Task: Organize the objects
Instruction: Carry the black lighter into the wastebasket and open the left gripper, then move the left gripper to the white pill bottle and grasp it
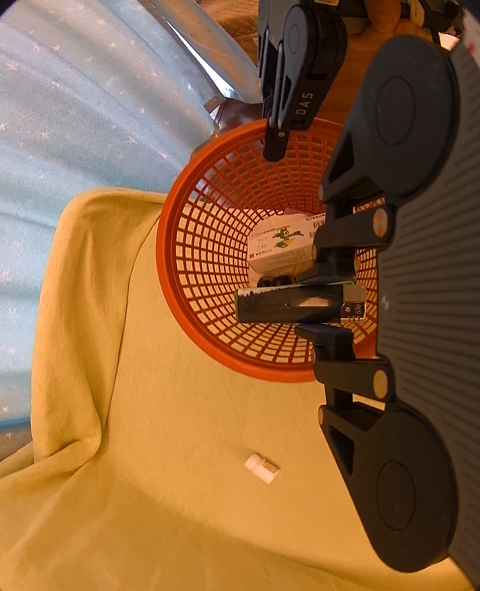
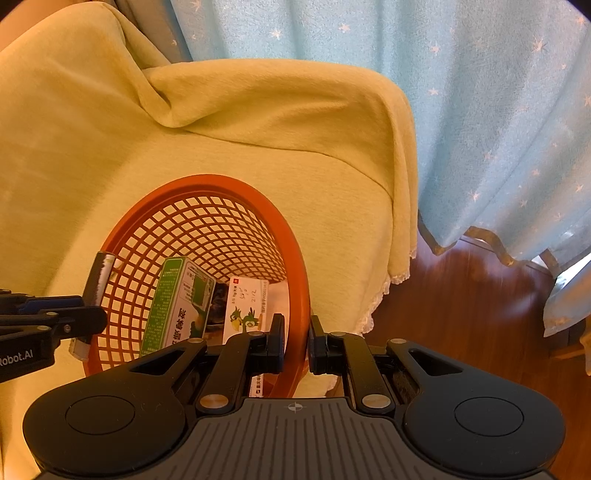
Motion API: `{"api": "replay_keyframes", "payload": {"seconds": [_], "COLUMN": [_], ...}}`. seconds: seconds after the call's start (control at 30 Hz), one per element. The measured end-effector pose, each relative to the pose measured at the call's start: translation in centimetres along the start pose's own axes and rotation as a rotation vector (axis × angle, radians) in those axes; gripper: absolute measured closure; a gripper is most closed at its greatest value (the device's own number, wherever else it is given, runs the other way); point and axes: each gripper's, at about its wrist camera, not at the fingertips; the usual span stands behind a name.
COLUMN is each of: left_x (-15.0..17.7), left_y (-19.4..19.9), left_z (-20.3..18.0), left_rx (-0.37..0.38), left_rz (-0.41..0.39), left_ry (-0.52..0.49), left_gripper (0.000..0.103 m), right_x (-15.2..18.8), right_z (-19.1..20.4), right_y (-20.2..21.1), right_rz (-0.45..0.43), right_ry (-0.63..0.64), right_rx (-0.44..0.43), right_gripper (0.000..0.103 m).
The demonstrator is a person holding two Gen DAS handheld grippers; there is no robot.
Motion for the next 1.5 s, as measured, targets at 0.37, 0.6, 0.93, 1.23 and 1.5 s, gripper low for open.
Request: {"api": "replay_keyframes", "payload": {"seconds": [0.37, 0.6, 0.93, 1.23, 1.5], "left_x": [-0.9, -1.1, -0.7, 2.8, 5.3], "left_y": [-0.6, -0.8, 0.7, 2.3, 0.3], "left_z": [-1.0, -0.9, 0.9, 7.2, 11.8], "left_rx": [0.019, 0.03, 0.013, -0.108, -0.153], "left_rz": [0.005, -0.001, -0.059, -0.058, -0.019], "left_ry": [-0.006, 0.007, 0.015, 0.028, -0.007], "left_gripper": [0.085, 0.083, 0.071, 0.071, 0.071], "right_x": [-0.1, -0.1, -0.2, -0.4, -0.3], "right_z": [0.2, 0.2, 0.2, 0.1, 0.0], "right_y": [-0.1, -0.1, -0.1, -0.1, -0.1], "right_rz": [0.0, 0.001, 0.0, -0.001, 0.013], "right_ry": [0.001, 0.001, 0.0, -0.008, -0.018], "right_rx": [-0.004, -0.004, -0.002, -0.002, 0.021], "right_gripper": [0.095, 0.095, 0.095, 0.095, 0.095]}}
Point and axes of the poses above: each gripper's, at about its wrist camera, not at the fingertips, and y roughly against the way its jaws point, z to its left, x to its underside, and after that the axes turned 15 degrees about -y, right-handed
